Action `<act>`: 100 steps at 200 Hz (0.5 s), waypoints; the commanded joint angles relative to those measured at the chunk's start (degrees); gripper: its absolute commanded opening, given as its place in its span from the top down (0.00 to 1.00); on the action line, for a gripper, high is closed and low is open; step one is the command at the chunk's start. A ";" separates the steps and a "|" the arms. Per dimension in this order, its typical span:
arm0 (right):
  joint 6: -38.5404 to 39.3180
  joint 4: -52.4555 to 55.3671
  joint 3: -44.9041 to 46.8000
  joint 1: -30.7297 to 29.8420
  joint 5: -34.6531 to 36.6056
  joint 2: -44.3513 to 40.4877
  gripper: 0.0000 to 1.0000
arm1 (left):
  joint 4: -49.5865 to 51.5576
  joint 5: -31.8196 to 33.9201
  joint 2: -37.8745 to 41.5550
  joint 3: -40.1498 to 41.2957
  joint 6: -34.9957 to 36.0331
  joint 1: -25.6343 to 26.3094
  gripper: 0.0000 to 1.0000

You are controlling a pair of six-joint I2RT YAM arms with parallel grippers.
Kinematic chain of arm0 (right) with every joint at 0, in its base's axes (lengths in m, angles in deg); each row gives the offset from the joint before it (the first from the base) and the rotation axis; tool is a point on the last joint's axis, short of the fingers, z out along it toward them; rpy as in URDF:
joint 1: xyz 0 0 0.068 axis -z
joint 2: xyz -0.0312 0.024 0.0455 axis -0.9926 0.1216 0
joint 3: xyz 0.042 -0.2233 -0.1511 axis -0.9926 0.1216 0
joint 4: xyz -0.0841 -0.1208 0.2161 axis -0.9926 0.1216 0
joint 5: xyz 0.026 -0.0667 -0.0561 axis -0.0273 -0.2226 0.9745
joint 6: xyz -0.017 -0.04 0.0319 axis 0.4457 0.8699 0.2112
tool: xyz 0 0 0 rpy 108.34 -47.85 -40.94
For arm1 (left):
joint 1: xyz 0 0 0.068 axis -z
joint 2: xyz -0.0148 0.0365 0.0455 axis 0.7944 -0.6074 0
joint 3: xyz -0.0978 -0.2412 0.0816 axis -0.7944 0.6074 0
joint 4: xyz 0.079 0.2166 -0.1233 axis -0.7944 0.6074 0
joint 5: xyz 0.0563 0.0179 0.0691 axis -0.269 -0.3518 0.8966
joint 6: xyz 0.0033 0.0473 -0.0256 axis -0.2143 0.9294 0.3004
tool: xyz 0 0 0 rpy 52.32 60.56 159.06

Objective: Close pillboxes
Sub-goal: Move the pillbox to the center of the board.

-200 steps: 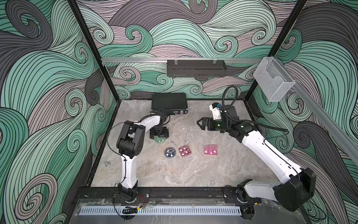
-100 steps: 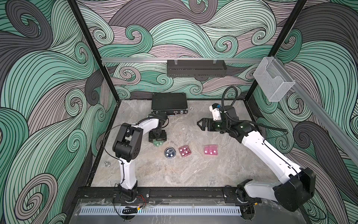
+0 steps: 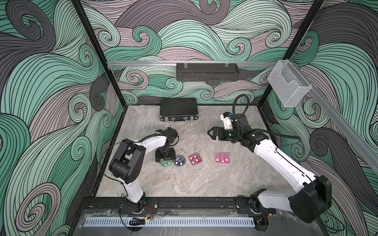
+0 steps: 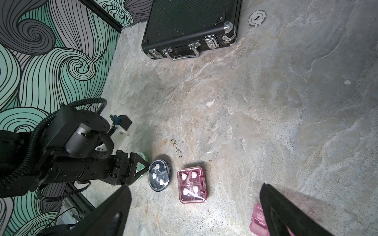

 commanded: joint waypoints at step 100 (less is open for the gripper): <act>0.13 2.24 4.95 0.31 3.10 -2.78 0.00 | 4.88 1.17 6.19 -7.27 0.48 0.27 0.13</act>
